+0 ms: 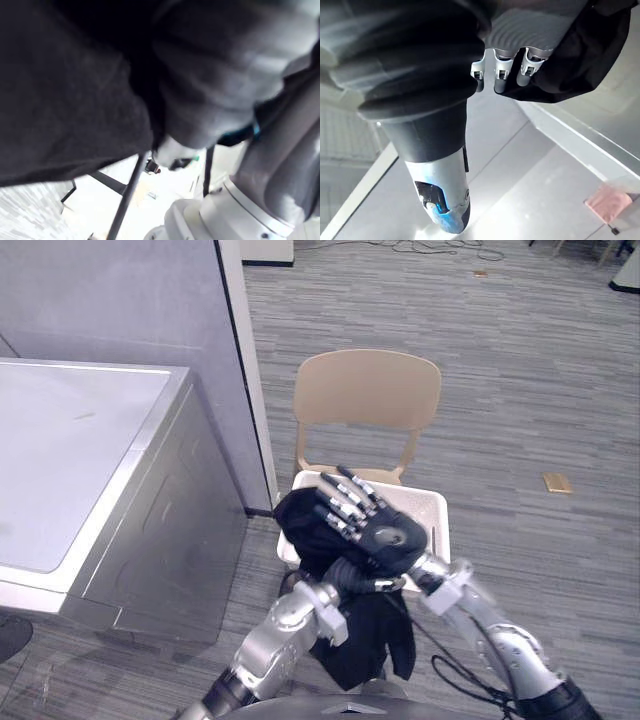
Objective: Pick up the laundry basket with both hands and put the clothes into the washing machine.
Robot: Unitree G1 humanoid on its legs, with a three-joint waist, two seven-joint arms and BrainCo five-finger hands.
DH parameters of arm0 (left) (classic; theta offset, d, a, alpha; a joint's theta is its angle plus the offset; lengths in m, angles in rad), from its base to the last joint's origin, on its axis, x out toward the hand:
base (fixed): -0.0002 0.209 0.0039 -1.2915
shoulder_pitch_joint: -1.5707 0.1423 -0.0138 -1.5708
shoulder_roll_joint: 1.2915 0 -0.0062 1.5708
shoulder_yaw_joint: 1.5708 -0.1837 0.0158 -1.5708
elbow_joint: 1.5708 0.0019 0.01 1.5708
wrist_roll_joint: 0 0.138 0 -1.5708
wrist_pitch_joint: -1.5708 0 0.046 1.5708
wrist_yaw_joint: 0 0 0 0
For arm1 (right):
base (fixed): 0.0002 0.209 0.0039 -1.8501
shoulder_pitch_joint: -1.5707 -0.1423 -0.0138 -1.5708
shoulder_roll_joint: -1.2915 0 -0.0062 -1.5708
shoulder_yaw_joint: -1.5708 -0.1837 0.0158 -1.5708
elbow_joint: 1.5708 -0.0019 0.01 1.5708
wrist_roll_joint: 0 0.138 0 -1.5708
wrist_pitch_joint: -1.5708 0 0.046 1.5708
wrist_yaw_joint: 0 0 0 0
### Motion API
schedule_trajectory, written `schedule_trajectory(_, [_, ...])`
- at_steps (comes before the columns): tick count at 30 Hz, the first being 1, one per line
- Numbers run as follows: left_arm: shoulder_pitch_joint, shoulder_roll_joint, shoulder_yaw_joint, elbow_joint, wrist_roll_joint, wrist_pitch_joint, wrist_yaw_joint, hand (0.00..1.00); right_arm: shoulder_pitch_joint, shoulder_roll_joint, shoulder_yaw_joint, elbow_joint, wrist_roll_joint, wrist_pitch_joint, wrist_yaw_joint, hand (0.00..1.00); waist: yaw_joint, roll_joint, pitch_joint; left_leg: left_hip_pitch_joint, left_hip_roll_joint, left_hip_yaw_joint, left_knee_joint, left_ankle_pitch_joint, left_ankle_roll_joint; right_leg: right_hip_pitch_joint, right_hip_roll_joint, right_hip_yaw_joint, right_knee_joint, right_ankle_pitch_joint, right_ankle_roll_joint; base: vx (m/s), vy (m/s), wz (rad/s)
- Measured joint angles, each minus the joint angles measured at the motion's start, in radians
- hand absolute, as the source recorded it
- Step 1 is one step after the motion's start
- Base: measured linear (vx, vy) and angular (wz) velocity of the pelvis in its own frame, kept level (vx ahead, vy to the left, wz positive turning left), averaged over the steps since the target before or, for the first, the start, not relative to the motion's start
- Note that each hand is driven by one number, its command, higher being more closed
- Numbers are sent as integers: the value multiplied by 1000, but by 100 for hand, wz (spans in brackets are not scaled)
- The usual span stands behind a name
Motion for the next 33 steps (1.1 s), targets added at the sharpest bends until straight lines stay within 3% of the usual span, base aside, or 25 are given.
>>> schedule_trajectory(4, [-118, -22, 26, 8, -13, -32, 11, 100, -118, 47, -109, 8, -55, -13, 5, 0, -47, -10, -2, -9, -1, 21, 0, -1, 0, -22, -1, 22, -1, 5, 4, -21, 12, -13])
schedule_trajectory(7, [-150, -42, 95, 22, -30, -38, 37, 100, -210, 233, -169, 94, -98, -60, -39, 0, -86, -10, -10, -27, 1, 41, 0, 0, 1, -54, 2, 43, -4, 14, 13, 2, 2, -16])
schedule_trajectory(11, [-119, -36, 124, 62, -33, -38, 41, 100, -180, 412, -195, 173, -117, -80, -107, 0, -94, -11, -10, -26, 1, 44, 0, -1, 1, -51, 3, 44, -15, 16, 15, 38, -6, -6])
schedule_trajectory(13, [-94, -26, 126, 64, -33, -33, 41, 100, -150, 460, -195, 178, -117, -80, -120, 0, -90, -11, -10, -23, 1, 43, 0, -2, 1, -46, 4, 42, -19, 17, 16, 21, -4, 0])
schedule_trajectory(24, [77, -13, 174, 96, -33, -30, 40, 100, -62, 654, -194, 363, -132, -71, -125, 0, -87, -18, -15, -6, 0, 16, 0, -5, 2, 1, 4, 17, -46, 28, 21, -27, 1, 5])
schedule_trajectory(33, [190, -18, 188, 144, -33, 0, 40, 100, -61, 658, -216, 588, -157, -69, -176, 0, -90, -7, -23, -1, -1, 11, 0, -4, 2, 19, 3, 14, -63, 36, 22, -3, -2, 2])
